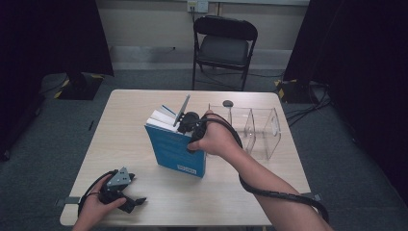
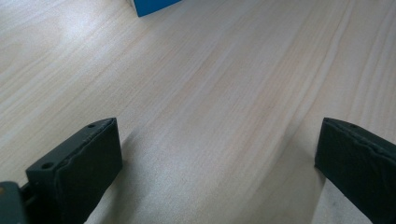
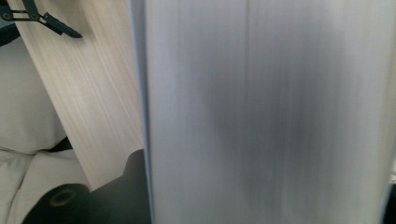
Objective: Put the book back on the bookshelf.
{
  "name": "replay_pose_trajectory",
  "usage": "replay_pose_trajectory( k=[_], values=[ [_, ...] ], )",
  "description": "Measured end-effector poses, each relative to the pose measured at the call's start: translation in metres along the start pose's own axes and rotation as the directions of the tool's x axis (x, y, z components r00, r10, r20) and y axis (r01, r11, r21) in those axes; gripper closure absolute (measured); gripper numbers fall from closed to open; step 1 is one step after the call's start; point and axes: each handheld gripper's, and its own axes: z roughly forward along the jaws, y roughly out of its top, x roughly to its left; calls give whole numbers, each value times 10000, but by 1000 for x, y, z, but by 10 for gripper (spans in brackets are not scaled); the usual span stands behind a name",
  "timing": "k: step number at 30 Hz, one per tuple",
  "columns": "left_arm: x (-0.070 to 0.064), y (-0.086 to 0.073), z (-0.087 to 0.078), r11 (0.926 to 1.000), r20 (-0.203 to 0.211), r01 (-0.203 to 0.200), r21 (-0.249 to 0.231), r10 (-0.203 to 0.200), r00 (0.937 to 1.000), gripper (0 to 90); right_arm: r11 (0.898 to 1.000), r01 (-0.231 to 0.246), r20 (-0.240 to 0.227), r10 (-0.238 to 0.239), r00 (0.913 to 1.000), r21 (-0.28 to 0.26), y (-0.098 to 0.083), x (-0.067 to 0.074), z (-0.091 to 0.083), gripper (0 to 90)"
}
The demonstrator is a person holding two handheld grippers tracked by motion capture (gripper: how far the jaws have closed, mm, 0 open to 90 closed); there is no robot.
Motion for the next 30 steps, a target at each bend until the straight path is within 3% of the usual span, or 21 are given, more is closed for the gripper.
replay_pose_trajectory(
  k=[5,12,23,30],
  values=[
    [1,0,0,10000,32,-6,14,6,10000,0,9990,-452,-363,453,9983,55,0,1,-2,614],
    [1,-1,0,10000,24,-25,36,25,10000,0,9978,-613,-201,618,9979,253,-2,5,-8,615],
    [0,-1,0,10000,32,48,-19,-48,10000,0,9924,-1134,-238,1146,9931,484,-28,-2,-22,616],
    [0,-1,0,10000,10,9,-15,-9,10000,0,9844,-1706,-256,1718,9848,424,-49,-9,-35,616]
  ],
)
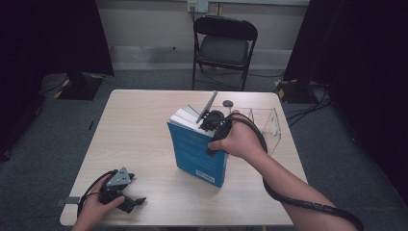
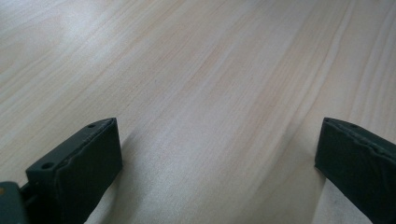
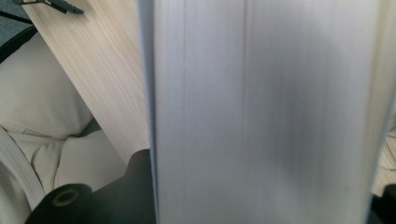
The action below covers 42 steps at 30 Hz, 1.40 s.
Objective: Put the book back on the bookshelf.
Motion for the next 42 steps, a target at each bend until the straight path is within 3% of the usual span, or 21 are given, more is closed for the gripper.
replay_pose_trajectory(
  k=[14,27,42],
  values=[
    [0,0,0,10000,-7,-12,-5,12,10000,0,9991,-426,-128,426,9990,-4,-23,-10,-9,617],
    [0,0,0,10000,1,-15,1,15,10000,0,9956,-917,62,919,9957,-198,-50,-20,-30,617],
    [0,0,0,10000,-5,-6,-5,6,10000,0,9918,-1276,158,1276,9917,-3,-72,-29,-35,616]
  ],
)
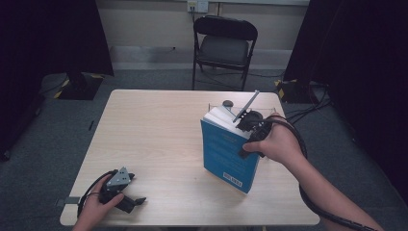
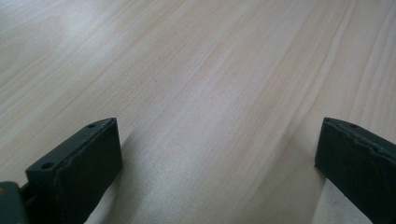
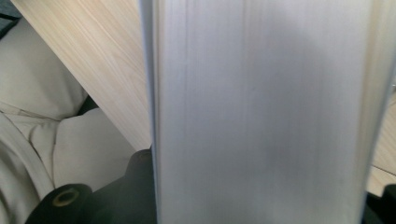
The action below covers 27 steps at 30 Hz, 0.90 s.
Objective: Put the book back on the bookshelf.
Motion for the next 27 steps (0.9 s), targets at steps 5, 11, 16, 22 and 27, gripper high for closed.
replay_pose_trajectory(
  k=[5,11,16,22,27],
  values=[
    [0,0,0,10000,6,-12,8,12,10000,0,9999,-125,-53,125,9999,-10,-7,-7,-5,616],
    [0,0,0,10000,-37,-13,-3,13,10000,0,9999,-117,101,117,9999,-52,-13,-11,-8,616],
    [1,0,0,10000,14,-49,12,49,10000,0,9996,-270,197,269,9994,50,-21,-19,-9,616],
    [1,0,1,10000,13,-28,-73,28,10000,0,9993,-381,55,381,9993,57,-29,-24,-8,616],
    [1,0,2,9999,11,-33,-158,34,10000,0,9977,-667,-15,667,9978,-120,-37,-29,-11,617]
  ],
)
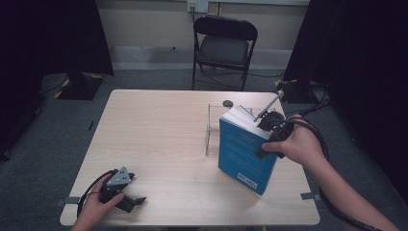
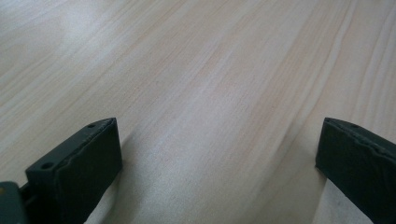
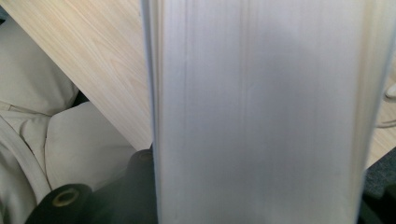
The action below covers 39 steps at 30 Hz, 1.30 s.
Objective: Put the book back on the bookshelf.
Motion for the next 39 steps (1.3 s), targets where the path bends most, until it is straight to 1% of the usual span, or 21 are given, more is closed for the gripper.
replay_pose_trajectory(
  k=[2,3,5,6,7,8,10,13,15,16,21,23,26,27,29,33,34,37,39],
  values=[
    [0,0,0,10000,0,-2,13,2,10000,0,9999,-110,65,111,9999,-5,-3,-2,-3,616],
    [0,0,0,10000,0,1,14,-1,10000,0,10000,-66,66,66,10000,-15,-4,-3,-4,616],
    [0,0,0,10000,-2,5,14,-5,10000,0,9999,-157,-79,157,9998,-3,-7,-8,-6,617],
    [0,0,0,10000,-4,3,11,-3,10000,0,9996,-260,24,260,9997,-72,-8,-9,-7,616],
    [0,0,0,10000,-4,3,11,-3,10000,0,9996,-260,-96,260,9996,-79,-10,-12,-8,617],
    [0,0,0,10000,-1,11,11,-11,10000,0,9991,-392,-44,392,9992,-182,-12,-13,-9,617],
    [0,0,0,10000,5,11,10,-11,10000,0,9985,-478,-69,477,9988,-264,-15,-15,-11,617],
    [0,0,0,10000,7,12,13,-12,10000,0,9976,-654,-114,651,9978,-240,-18,-17,-13,616],
    [0,0,0,10000,9,13,13,-13,10000,0,9975,-672,-140,669,9977,-227,-20,-18,-14,616],
    [0,0,0,10000,23,11,14,-11,10000,0,9976,-652,-49,651,9979,-250,-22,-19,-14,617],
    [0,0,0,10000,27,-2,12,2,10000,0,9964,-838,-81,837,9965,-159,-25,-22,-15,617],
    [0,0,0,10000,35,9,13,-9,10000,0,9943,-1042,-89,1041,9945,-208,-28,-23,-15,616],
    [0,0,0,10000,23,-7,16,7,10000,0,9950,-987,-130,984,9951,-178,-32,-25,-16,617],
    [0,0,0,10000,24,-2,14,2,10000,0,9936,-1109,-150,1106,9937,-223,-33,-26,-17,617],
    [0,0,0,10000,24,-1,14,1,10000,0,9929,-1157,-146,1153,9932,-276,-37,-28,-19,616],
    [0,0,0,10000,29,-11,19,11,10000,0,9897,-1392,14,1393,9902,-347,-42,-30,-23,616],
    [0,0,0,10000,29,-11,19,11,10000,0,9874,-1550,29,1552,9879,-311,-43,-30,-24,616],
    [0,0,0,10000,40,-21,17,21,10000,0,9865,-1617,112,1620,9867,-247,-46,-32,-25,616],
    [0,0,0,10000,47,-6,14,6,10000,0,9871,-1578,190,1583,9872,-287,-47,-33,-24,616]
  ],
)
